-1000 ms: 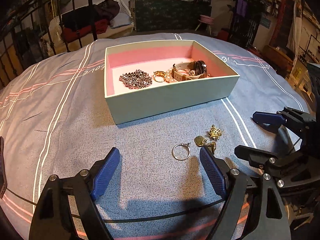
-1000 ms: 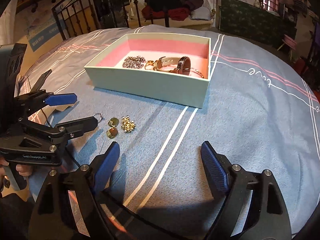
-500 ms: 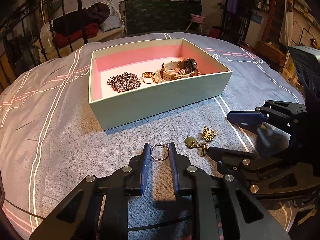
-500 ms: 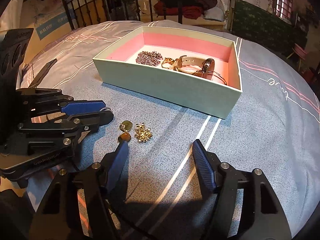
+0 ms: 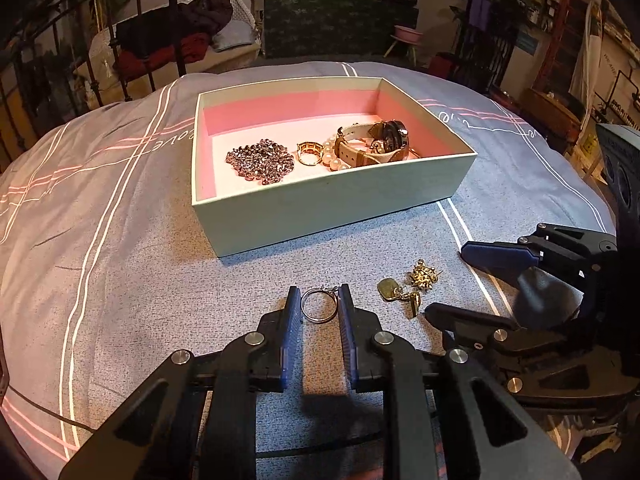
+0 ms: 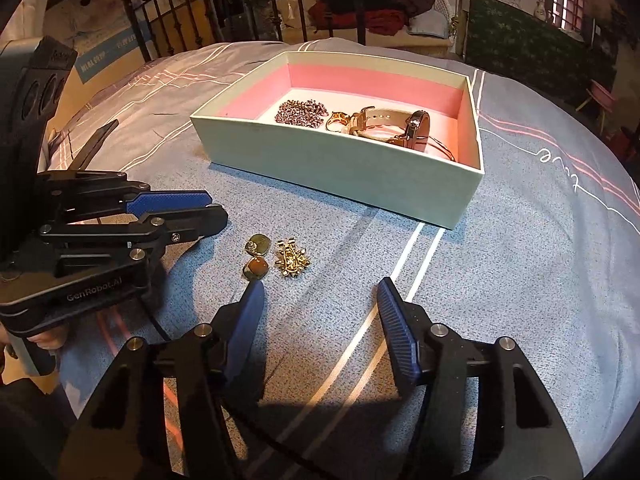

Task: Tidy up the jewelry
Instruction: 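Grasp the silver ring with the left tool while the right tool grasps the gold flower charm, then carry the ring and charm into the box and open both tools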

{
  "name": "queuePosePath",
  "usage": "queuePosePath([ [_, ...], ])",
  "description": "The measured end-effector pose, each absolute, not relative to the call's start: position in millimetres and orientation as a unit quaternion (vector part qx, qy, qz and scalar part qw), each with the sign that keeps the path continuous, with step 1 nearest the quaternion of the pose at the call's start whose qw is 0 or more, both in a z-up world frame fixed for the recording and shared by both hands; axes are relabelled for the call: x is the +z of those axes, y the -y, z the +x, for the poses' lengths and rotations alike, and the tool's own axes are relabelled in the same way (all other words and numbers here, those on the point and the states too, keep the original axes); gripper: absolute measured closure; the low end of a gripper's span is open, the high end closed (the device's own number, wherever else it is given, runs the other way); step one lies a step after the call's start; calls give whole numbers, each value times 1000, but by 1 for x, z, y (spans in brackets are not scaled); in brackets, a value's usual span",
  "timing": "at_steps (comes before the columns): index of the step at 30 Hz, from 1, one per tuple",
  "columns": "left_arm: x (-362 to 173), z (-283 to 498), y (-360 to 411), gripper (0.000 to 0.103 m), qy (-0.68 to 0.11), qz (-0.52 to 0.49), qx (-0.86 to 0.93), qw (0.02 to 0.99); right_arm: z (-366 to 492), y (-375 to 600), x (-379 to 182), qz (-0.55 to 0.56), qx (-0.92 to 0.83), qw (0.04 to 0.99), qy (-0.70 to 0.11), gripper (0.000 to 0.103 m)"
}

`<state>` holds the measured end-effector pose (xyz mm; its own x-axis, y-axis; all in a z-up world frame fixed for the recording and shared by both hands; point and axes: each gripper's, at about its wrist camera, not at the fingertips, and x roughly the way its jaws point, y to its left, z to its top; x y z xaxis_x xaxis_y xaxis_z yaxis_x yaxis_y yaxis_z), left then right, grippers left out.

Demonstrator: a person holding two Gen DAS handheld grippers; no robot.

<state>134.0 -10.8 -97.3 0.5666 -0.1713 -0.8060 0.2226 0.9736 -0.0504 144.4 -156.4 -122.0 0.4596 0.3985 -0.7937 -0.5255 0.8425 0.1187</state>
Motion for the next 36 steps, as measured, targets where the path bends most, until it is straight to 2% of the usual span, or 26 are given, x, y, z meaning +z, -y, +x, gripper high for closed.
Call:
queuePosePath([
  [9, -98, 135, 10, 84, -454, 27, -108, 884, 145, 154, -122, -77, 272, 851, -442, 49],
  [12, -98, 135, 8, 84, -455, 22, -107, 884, 146, 151, -121, -78, 276, 850, -441, 53],
  [23, -98, 135, 7, 84, -457, 20, -107, 883, 152, 135, -117, -106, 294, 848, -427, 85],
  [29, -91, 134, 6, 84, -456, 10, -110, 883, 148, 142, -108, -91, 290, 856, -419, 85],
  [36, -56, 145, 13, 84, -421, -3, -126, 898, 159, 148, -75, -86, 284, 873, -387, 85],
])
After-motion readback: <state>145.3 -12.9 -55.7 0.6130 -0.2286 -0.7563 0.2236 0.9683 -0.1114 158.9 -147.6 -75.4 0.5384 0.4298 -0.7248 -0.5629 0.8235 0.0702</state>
